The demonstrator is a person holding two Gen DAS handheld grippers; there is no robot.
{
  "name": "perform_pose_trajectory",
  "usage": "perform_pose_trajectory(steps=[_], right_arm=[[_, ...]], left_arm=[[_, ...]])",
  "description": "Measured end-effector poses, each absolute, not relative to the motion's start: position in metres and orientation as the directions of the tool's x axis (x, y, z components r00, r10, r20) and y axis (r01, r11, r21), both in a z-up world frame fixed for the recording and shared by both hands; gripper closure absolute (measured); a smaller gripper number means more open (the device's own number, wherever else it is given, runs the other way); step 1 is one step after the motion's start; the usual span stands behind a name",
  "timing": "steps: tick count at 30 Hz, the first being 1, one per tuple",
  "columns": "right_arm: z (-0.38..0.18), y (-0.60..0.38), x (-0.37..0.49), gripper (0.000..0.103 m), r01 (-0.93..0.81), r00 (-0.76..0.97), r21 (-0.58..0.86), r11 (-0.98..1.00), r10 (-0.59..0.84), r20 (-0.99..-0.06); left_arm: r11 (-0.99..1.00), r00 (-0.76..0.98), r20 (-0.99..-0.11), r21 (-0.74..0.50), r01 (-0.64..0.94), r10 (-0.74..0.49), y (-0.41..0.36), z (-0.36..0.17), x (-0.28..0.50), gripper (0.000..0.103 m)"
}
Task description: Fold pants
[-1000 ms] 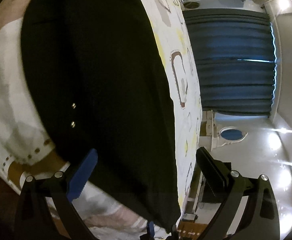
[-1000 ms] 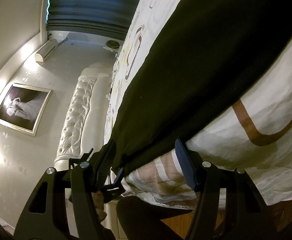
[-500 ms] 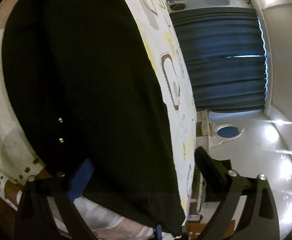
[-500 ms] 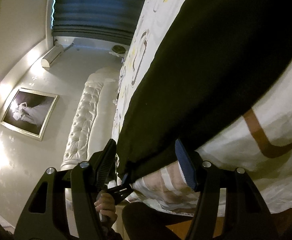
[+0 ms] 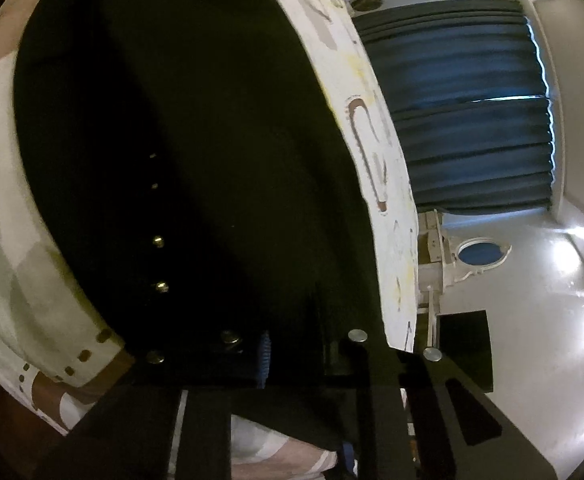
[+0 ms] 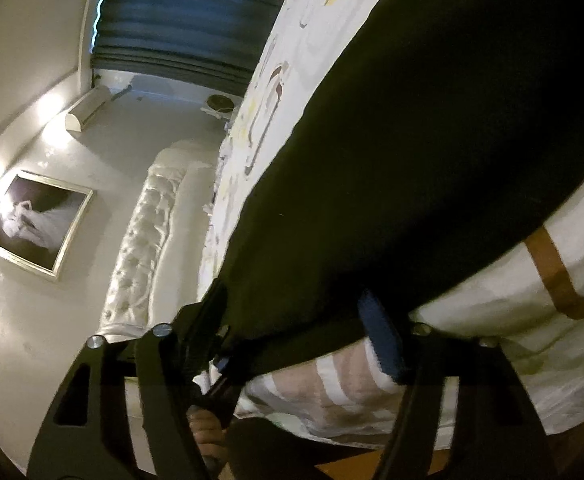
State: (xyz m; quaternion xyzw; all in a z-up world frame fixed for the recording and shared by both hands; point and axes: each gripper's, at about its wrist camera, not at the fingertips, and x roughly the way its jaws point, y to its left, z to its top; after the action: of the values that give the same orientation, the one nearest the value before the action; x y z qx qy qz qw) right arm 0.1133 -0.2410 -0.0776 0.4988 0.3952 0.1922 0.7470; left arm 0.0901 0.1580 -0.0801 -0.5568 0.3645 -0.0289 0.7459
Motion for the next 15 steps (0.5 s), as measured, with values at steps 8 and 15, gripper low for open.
perform_pose_trajectory(steps=[8, 15], right_arm=[[-0.099, -0.24, 0.11, 0.095, 0.141, 0.601, 0.927, 0.347, 0.715, -0.358], [-0.088, -0.236, 0.103, 0.095, 0.112, 0.601, 0.927, 0.358, 0.718, -0.35]], left_arm=[[0.371, 0.739, -0.499, -0.859, -0.353, -0.453, 0.161, -0.081, 0.084, 0.088], [0.403, 0.739, -0.511, -0.847, -0.346, -0.439, 0.164, -0.078, 0.082, 0.088]])
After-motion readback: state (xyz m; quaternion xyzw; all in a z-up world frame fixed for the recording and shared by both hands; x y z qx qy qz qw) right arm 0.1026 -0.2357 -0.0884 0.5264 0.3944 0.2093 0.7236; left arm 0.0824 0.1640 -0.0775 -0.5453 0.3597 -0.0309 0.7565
